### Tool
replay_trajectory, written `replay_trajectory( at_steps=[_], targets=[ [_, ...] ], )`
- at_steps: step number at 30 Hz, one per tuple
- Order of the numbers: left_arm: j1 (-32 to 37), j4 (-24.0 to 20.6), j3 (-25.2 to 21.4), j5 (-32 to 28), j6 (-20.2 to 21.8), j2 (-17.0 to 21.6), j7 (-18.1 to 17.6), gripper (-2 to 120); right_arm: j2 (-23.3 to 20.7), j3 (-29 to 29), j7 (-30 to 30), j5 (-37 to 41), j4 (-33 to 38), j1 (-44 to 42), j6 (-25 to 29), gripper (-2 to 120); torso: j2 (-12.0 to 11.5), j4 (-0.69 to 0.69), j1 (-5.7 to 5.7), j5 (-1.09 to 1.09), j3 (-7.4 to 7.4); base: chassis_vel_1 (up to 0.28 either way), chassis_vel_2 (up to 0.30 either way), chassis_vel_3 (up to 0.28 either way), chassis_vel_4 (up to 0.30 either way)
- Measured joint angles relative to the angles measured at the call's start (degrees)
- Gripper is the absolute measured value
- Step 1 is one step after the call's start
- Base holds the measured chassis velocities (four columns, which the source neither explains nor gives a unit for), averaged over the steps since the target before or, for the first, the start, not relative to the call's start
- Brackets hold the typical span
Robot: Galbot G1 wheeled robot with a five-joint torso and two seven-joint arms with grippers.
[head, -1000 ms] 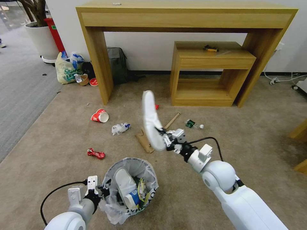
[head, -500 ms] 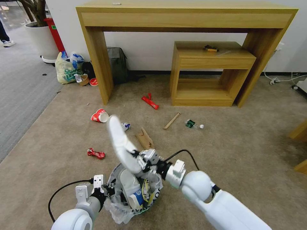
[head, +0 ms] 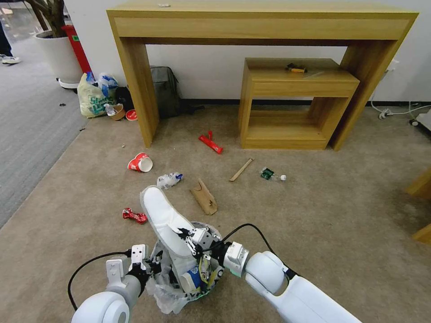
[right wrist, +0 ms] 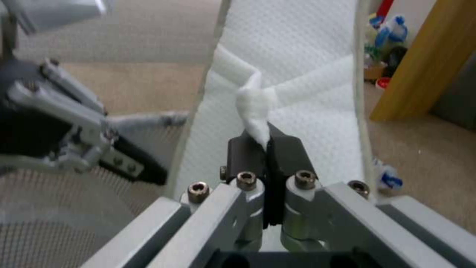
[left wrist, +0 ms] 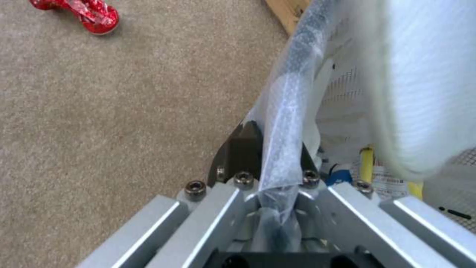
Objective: Pick up the trash bin and place the garbage on the floor into it.
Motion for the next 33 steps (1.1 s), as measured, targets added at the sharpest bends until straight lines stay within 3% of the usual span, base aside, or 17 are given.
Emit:
replay_trajectory(
  at_steps=[5,11,16,27,33],
  targets=[
    [0.0,-0.1,-0.1,-0.1,0.0,0.1,0.0,0,0.1,-0.2,0.2,-0.2,-0.2,-0.6,-0.4,4,0.0,0.00,0.00,0.00,0.00,0.000,0.000,0.000,0.000],
    [0.0,-0.2,-0.2,-0.1,0.0,0.1,0.1,0,0.2,-0.4,0.8,-0.3,0.2,-1.1,-1.1,29,0.0,0.00,0.00,0.00,0.00,0.000,0.000,0.000,0.000],
    [0.0,-0.2,-0.1,-0.1,0.0,-0.2,0.1,0,0.4,-0.5,0.9,-0.2,0.4,-1.1,-1.5,40,0.0,0.00,0.00,0.00,0.00,0.000,0.000,0.000,0.000],
    [0.0,-0.4,-0.8,-0.3,0.0,0.0,0.2,0,-0.4,-0.2,0.9,0.5,1.8,-2.5,-2.4,86,0.0,0.00,0.00,0.00,0.00,0.000,0.000,0.000,0.000],
    [0.0,-0.4,-0.8,-0.3,0.0,0.1,0.3,0,-0.5,0.4,1.3,0.8,3.3,-3.5,-2.8,99,0.0,0.00,0.00,0.00,0.00,0.000,0.000,0.000,0.000]
  ],
)
